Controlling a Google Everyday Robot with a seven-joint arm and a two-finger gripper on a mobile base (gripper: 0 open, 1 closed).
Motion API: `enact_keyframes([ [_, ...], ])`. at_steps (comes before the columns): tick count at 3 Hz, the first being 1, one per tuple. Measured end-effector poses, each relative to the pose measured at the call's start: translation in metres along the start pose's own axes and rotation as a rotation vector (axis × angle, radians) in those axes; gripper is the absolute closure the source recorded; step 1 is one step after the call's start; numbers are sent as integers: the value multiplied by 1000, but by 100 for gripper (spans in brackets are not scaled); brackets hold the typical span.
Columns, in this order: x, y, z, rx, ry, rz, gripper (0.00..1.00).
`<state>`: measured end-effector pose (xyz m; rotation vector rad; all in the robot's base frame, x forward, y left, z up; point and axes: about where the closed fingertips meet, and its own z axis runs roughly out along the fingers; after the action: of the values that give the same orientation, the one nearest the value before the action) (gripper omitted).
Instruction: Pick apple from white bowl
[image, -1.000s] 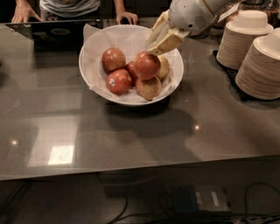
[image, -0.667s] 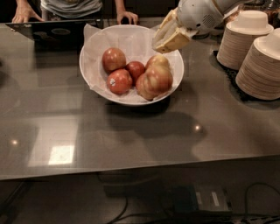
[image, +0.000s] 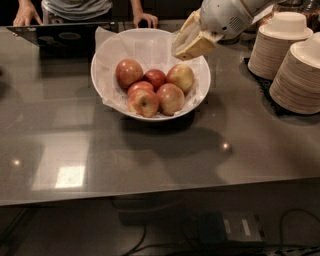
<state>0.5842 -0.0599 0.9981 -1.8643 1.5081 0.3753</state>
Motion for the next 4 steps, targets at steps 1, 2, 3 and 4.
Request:
enact_keyframes([
  [1, 0, 0, 0, 0, 0, 0, 34],
  [2, 0, 0, 0, 0, 0, 0, 11],
  [3, 0, 0, 0, 0, 0, 0, 0],
  [4, 0, 0, 0, 0, 0, 0, 0],
])
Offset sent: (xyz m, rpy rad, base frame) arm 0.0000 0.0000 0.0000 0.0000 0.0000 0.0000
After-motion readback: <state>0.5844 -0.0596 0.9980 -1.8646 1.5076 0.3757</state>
